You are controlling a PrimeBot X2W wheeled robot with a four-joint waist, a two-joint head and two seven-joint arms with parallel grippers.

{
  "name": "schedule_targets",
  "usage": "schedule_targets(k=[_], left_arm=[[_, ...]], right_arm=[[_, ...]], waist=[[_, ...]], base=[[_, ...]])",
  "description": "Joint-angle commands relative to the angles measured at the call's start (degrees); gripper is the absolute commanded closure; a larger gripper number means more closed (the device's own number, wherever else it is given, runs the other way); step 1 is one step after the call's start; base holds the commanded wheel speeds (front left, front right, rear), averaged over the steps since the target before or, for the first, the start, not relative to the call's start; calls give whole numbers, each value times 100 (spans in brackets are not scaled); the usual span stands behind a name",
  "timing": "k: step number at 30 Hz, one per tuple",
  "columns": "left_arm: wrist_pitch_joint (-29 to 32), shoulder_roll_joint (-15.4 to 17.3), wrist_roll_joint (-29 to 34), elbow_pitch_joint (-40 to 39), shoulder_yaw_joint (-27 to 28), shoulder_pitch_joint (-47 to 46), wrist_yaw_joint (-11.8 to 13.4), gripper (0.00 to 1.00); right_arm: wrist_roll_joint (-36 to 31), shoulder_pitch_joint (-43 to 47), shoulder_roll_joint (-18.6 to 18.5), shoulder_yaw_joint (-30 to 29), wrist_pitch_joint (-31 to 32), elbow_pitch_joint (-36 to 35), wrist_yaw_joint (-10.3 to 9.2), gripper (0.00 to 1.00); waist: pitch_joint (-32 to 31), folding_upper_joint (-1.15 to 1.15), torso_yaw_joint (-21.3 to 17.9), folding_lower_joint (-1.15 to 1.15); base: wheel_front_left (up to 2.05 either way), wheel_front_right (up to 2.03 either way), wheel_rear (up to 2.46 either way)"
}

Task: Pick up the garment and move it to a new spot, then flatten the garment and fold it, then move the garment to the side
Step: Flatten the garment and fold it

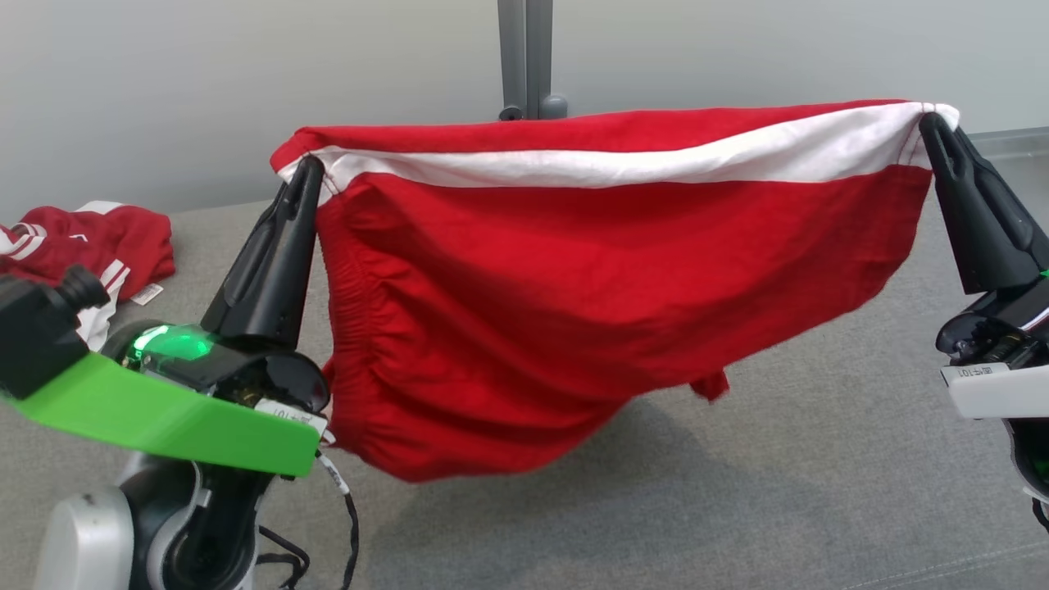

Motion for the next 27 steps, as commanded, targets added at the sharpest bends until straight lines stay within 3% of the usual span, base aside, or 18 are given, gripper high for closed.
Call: schedule_targets(k=[1, 5, 9, 15, 19, 22, 27], left_arm=[[92, 119, 75, -63, 37, -155, 53, 100], [322, 216, 147, 110, -12, -485, 124, 100], [526, 311, 209, 729, -103, -1010, 84, 100], [534, 379, 552, 2113, -105, -2468, -48, 100], [12, 346, 864, 3105, 37, -3683, -224, 100], [-580, 360, 1151, 3942, 35, -4459, -500, 100], [-1610, 266, 1410, 5267, 29, -4998, -879, 100]], right_arm=[[-15, 101, 55, -91, 90, -118, 0, 100], [-42, 48, 199, -150, 403, -225, 0, 100], [7, -434, 397, 93, 675, 108, 0, 100], [-236, -2126, 891, 536, 642, 1273, 0, 100], [-482, -3451, 1403, 639, 273, 2284, 0, 100], [-627, -4221, 1770, 741, 23, 3005, 0, 100], [-723, -4633, 2248, 1119, -132, 3827, 0, 100]], waist=[[-18, 0, -57, 0], [107, 0, -94, 0], [338, 0, -148, 0], [852, 0, -329, 0], [1254, 0, -499, 0], [1547, 0, -611, 0], [2007, 0, -698, 0]], base=[[0, 0, 0], [0, 0, 0], [0, 0, 0], [0, 0, 0], [0, 0, 0], [0, 0, 0], [0, 0, 0]])
